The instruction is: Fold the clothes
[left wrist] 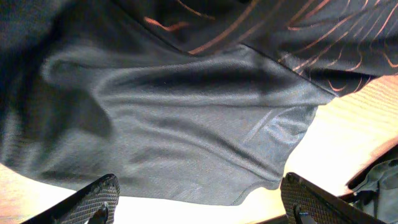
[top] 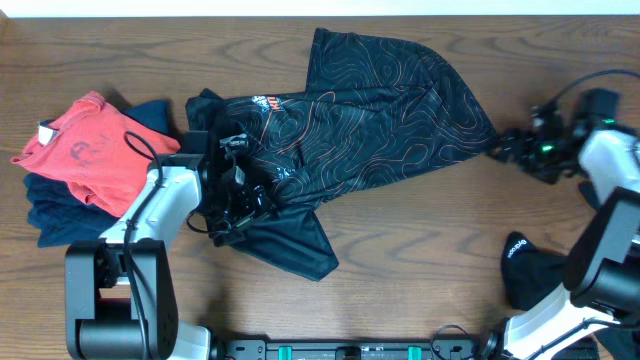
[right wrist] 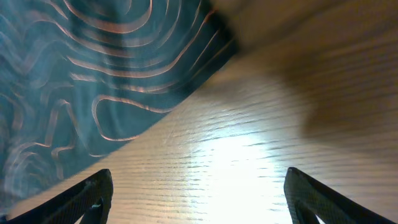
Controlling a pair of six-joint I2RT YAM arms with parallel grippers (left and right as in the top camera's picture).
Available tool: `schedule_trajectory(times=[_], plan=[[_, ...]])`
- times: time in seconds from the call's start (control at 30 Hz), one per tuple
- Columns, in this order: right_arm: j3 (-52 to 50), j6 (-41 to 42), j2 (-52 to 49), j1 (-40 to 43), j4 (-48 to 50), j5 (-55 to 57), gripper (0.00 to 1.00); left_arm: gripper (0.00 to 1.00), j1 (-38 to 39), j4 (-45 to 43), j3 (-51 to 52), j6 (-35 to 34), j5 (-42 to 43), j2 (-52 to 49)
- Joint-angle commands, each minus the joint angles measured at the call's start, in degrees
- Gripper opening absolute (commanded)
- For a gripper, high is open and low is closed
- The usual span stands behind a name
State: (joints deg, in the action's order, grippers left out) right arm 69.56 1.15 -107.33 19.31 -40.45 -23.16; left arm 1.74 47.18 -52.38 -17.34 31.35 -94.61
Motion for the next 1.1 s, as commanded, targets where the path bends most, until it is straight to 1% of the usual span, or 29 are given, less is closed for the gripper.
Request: schedule_trajectory(times=[0.0, 0.2, 0.33, 0.37, 0.47, 0.53, 0.6, 0.67, 0.9, 1.07], plan=[[-3.98, 6.69, 0.48, -2.95, 3.89, 7.17, 0.86, 0.85, 0.79, 0.31, -0.94, 1.25, 0.37, 0.63], [-10.38, 13.92, 0.33, -6.12, 18.56, 7.61, 0.81, 0.85, 1.25, 0.13, -0.94, 1.25, 0.37, 0.63], [-12.79, 18.18, 0.33, -7.78, 25.09, 9.92, 0.73, 0.85, 1.25, 0.07, -0.94, 1.25, 0.37, 0.63], [-13.11, 18.34, 0.33, -8.09, 26.21, 10.62, 0.69, 0.85, 1.25, 0.09, -0.94, 1.22, 0.37, 0.63], [-13.86, 20.0, 0.33, -8.81, 27.8, 14.23, 0.67, 0.86, 1.25, 0.09, -0.94, 1.25, 0.37, 0.63], [-14.19, 21.42, 0.33, -8.9, 28.3, 17.38, 0.63, 0.86, 1.25, 0.07, -0.94, 1.25, 0.37, 0.63], [-14.53, 22.75, 0.33, -8.9, 28.96, 20.24, 0.61, 0.86, 1.25, 0.02, -0.94, 1.25, 0.37, 0.63], [-14.64, 23.12, 0.26, -8.83, 29.77, 21.42, 0.58, 0.86, 1.25, -0.24, -0.94, 1.22, 0.37, 0.63], [-14.64, 23.15, -0.09, -8.9, 33.92, 21.42, 0.5, 0.86, 1.25, -0.96, -0.94, 1.22, 0.37, 0.63], [-14.64, 23.17, -2.67, -8.9, 35.45, 17.49, 0.48, 0.86, 1.25, -0.96, -0.94, 1.2, 0.37, 0.63]])
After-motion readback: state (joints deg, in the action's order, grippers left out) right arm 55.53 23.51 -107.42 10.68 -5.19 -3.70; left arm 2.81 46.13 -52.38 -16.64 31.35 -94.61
